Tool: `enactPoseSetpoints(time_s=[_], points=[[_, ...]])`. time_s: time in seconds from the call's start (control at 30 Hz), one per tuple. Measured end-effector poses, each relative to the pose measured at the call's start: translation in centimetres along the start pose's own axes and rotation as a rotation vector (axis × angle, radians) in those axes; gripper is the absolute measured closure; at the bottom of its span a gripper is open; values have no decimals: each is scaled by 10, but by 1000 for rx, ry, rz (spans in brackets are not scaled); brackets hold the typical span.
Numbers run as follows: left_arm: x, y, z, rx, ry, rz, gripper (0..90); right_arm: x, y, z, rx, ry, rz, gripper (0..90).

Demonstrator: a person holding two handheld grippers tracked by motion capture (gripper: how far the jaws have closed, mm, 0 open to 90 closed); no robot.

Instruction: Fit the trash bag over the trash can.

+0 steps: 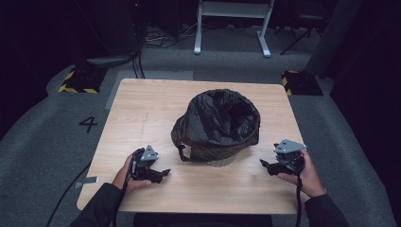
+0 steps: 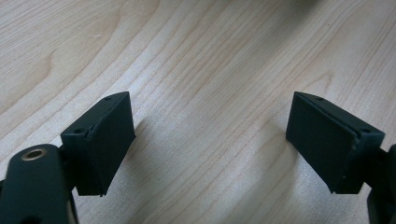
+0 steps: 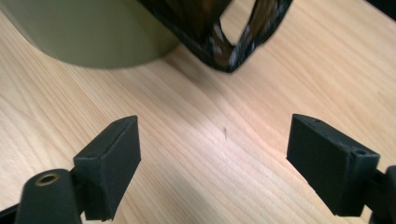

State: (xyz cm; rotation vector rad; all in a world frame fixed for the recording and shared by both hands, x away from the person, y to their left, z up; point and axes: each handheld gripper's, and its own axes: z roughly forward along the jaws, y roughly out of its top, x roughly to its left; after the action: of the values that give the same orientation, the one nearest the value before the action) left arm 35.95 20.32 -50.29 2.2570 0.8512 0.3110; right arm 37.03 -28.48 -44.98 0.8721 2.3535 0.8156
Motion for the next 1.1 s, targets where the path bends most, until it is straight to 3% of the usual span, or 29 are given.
enactPoseSetpoints(time_s=[0.2,0.33,0.57,0.73,0.9,1.1], points=[[0,0,0,3,-1,0,156,-2,-17,8,33,-9,12,174],[0,0,0,3,-3,-1,156,-3,-30,12,41,0,54,178],[0,1,0,2,-3,-1,156,-7,-50,11,-7,33,164,185],[0,1,0,2,-3,-1,156,-9,-62,11,-12,26,199,184],[0,1,0,2,-3,-1,156,-15,-72,10,-38,40,269,177],[0,1,0,2,-3,-1,156,-17,-80,5,-30,17,307,147]])
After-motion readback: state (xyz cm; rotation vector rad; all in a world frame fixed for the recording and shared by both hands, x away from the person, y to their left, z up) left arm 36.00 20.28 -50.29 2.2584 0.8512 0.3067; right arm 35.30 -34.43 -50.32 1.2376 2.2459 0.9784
